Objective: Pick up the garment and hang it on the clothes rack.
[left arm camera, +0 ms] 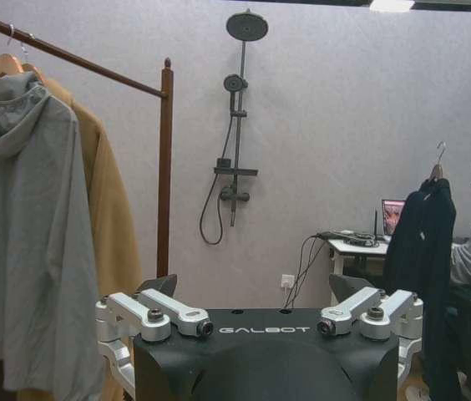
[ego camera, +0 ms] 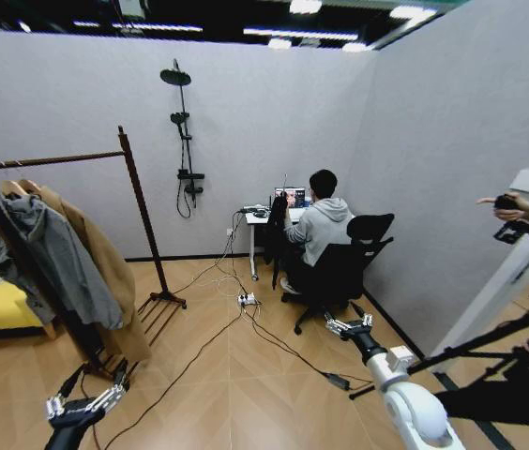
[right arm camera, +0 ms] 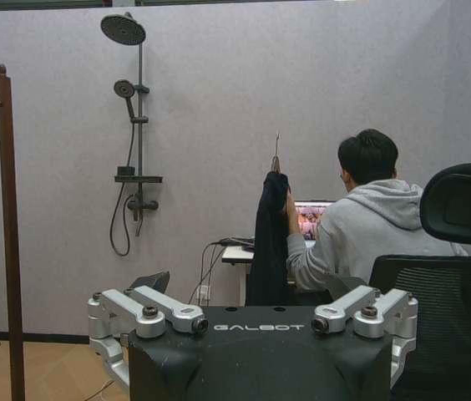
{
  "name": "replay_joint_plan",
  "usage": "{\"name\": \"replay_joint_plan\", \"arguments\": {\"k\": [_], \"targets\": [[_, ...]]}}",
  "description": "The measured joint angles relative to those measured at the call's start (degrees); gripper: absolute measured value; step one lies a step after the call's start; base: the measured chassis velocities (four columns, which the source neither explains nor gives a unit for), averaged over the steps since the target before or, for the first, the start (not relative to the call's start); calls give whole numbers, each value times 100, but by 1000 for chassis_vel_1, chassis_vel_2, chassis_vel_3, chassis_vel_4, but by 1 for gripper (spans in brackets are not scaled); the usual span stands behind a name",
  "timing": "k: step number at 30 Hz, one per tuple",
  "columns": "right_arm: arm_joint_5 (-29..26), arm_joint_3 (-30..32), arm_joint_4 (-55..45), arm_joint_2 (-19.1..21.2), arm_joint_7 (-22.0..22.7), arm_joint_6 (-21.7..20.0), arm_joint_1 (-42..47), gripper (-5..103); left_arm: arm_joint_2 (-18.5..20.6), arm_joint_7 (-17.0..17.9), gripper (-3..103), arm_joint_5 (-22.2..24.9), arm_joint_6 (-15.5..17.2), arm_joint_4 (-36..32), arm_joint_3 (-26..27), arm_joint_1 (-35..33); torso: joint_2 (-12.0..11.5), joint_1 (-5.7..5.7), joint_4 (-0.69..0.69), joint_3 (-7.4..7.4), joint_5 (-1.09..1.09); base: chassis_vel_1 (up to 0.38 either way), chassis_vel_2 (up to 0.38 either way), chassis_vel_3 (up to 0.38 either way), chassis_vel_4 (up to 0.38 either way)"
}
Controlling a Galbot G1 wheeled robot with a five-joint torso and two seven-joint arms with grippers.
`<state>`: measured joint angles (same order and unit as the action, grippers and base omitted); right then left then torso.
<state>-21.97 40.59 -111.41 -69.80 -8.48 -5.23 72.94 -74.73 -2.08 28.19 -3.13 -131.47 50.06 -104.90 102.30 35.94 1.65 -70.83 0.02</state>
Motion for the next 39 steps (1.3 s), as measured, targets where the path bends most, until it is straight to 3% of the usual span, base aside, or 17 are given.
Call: {"name": "replay_joint_plan", "arguments": {"k": [34,39], "targets": [[5,79,44,54,32,105,110,100,0,0,100,0,0,0,0,0,2,-2,1,1,0,-359,356,360,-356],[-26,245,116,205,279,3,-76,100,0,0,100,1,0,0,0,1,-2,3,0,-1,-1,-326,343,320,-318]]}}
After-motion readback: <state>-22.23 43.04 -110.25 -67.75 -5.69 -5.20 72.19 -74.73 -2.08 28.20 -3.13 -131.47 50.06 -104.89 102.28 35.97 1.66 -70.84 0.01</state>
